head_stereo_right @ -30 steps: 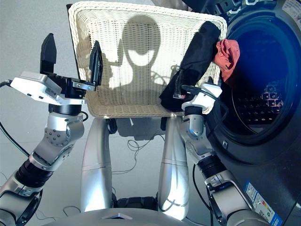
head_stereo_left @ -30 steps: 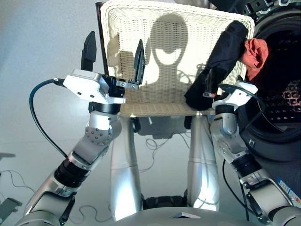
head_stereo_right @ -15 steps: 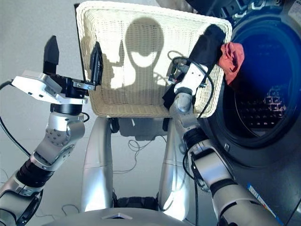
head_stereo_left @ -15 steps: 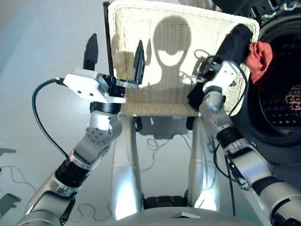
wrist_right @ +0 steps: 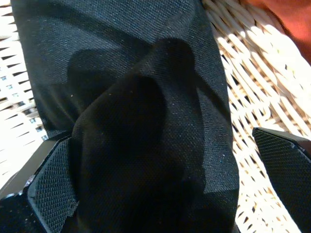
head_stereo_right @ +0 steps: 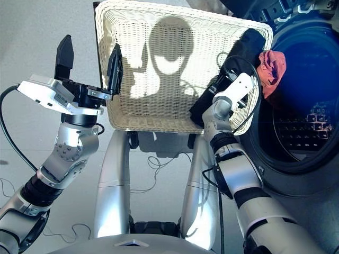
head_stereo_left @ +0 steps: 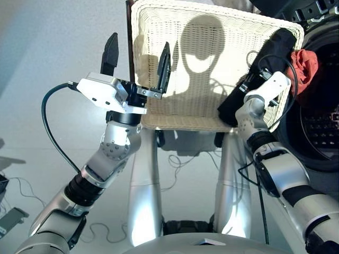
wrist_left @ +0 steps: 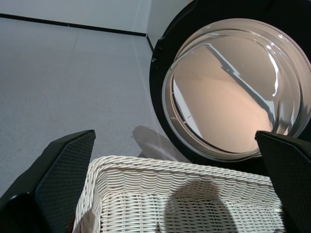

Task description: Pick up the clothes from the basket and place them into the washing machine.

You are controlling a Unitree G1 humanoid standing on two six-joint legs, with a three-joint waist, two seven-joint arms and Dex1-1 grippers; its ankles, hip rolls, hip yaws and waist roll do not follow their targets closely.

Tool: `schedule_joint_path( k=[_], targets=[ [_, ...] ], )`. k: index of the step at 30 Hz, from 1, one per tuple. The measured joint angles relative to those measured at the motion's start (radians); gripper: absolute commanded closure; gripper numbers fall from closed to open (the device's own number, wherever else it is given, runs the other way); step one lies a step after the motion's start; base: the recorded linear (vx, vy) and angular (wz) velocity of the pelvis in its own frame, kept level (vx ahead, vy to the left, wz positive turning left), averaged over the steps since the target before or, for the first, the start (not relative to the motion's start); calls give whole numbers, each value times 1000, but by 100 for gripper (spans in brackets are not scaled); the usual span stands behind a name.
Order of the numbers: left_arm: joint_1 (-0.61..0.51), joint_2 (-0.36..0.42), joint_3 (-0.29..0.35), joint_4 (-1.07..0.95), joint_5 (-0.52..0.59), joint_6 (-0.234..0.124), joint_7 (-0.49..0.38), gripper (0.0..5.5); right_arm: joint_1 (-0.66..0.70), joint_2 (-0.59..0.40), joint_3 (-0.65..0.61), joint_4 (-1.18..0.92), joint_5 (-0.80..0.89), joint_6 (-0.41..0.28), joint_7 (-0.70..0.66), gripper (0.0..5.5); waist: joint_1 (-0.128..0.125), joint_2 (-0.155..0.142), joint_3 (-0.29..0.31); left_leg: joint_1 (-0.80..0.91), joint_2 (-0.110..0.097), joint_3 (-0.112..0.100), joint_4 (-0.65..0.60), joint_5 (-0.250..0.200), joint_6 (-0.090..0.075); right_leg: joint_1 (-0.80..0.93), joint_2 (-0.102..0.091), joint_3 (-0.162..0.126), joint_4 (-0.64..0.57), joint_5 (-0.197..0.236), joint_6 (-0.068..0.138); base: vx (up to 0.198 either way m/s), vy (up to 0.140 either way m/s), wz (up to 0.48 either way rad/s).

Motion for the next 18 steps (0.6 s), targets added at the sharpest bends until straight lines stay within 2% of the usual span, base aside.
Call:
schedule_joint_path(
  k=[1,2,3,12,14,18],
  targets=[
    [0,0,-2,0,0,0,0,0,-3,0,0,5,2,0,0,136,0,0,0,0,0,0,0,0,0,0,0,0,0,0,0,0,0,0],
    [0,0,-7,0,0,0,0,0,-6,0,0,6,5,1,3,397,1,0,0,0,0,0,0,0,0,0,0,0,0,0,0,0,0,0],
    [-1,0,-11,0,0,1,0,0,-9,-1,1,6,10,2,8,550,1,0,0,0,0,0,0,0,0,0,0,0,0,0,0,0,0,0],
    [-18,-2,-31,0,-22,8,-21,0,-13,-24,9,2,69,20,94,550,12,0,0,-4,-4,-1,-1,0,0,-3,-4,-2,1,-2,1,0,0,0],
    [-17,-2,-31,0,-22,9,-24,0,-4,-29,13,-11,78,20,99,550,12,0,0,-4,-5,-1,-1,0,0,-3,-5,-2,1,-2,1,92,6,13],
    [-8,-6,-23,1,-38,11,-33,0,68,-63,41,-106,87,26,137,550,6,-1,-1,0,-5,-4,-1,2,-2,0,-13,-4,12,-12,1,23,1,5]
  ],
)
